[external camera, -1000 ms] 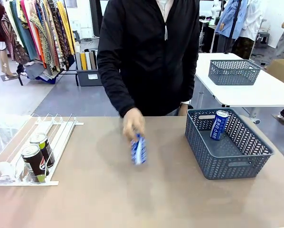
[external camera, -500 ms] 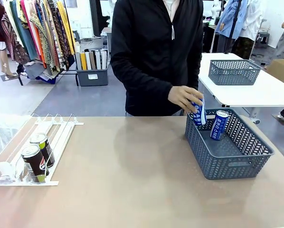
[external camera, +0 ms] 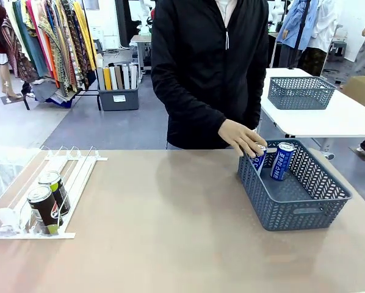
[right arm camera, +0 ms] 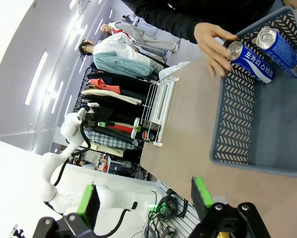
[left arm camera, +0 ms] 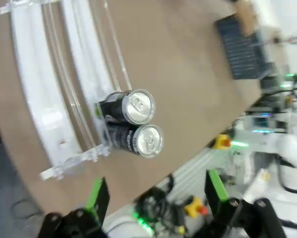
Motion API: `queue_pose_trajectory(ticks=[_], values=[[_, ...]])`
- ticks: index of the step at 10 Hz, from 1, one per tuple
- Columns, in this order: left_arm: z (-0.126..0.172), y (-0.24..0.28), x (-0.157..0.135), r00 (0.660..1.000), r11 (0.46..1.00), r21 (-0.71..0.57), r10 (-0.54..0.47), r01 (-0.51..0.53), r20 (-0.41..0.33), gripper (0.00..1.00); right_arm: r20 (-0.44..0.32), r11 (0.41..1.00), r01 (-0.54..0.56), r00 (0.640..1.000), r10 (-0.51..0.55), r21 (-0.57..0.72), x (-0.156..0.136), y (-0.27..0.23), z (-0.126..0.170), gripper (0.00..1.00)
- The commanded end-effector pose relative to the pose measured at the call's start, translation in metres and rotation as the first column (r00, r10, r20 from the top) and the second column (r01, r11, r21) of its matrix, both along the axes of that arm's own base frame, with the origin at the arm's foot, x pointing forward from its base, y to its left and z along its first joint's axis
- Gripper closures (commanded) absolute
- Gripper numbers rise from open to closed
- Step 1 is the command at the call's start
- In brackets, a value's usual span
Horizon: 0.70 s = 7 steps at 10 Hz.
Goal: Retrieve and store the cans from the dispenser.
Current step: Pick up one can from the Automatic Can Dispenser and place it in the middle of the table.
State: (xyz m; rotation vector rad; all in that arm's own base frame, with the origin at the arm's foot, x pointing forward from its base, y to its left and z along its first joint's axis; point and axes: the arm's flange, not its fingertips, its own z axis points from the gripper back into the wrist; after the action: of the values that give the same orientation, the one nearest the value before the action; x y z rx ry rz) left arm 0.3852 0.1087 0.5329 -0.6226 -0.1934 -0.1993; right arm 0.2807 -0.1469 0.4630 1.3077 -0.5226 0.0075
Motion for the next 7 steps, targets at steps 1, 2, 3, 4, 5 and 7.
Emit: queue_pose_trajectory(ticks=[1,2,3,4,5,7], values=[[0.026,-0.077,-0.006,0.990,0.926,0.375,0.087,-0.038,-0.114,0.00,0.025,1.000,0.007,1.000,-0.008,0.023,0.003,0.002,0.004,0.00],[0.031,-0.108,-0.002,0.981,0.882,0.467,0.140,-0.062,-0.134,0.00,0.025,1.000,0.007,1.000,-0.008,0.023,0.003,0.002,0.004,0.00],[0.032,-0.132,0.003,0.967,0.851,0.512,0.216,-0.117,-0.137,0.00,0.025,1.000,0.007,1.000,-0.008,0.023,0.003,0.002,0.004,0.00],[0.029,-0.154,0.005,0.959,0.837,0.526,0.253,-0.149,-0.130,0.00,0.025,1.000,0.007,1.000,-0.008,0.023,0.003,0.002,0.004,0.00],[0.024,-0.169,0.005,0.959,0.829,0.538,0.256,-0.155,-0.119,0.00,0.025,1.000,0.007,1.000,-0.008,0.023,0.003,0.002,0.004,0.00],[0.026,-0.174,-0.002,0.967,0.825,0.542,0.240,-0.160,-0.081,0.00,0.025,1.000,0.007,1.000,-0.008,0.023,0.003,0.002,0.004,0.00]])
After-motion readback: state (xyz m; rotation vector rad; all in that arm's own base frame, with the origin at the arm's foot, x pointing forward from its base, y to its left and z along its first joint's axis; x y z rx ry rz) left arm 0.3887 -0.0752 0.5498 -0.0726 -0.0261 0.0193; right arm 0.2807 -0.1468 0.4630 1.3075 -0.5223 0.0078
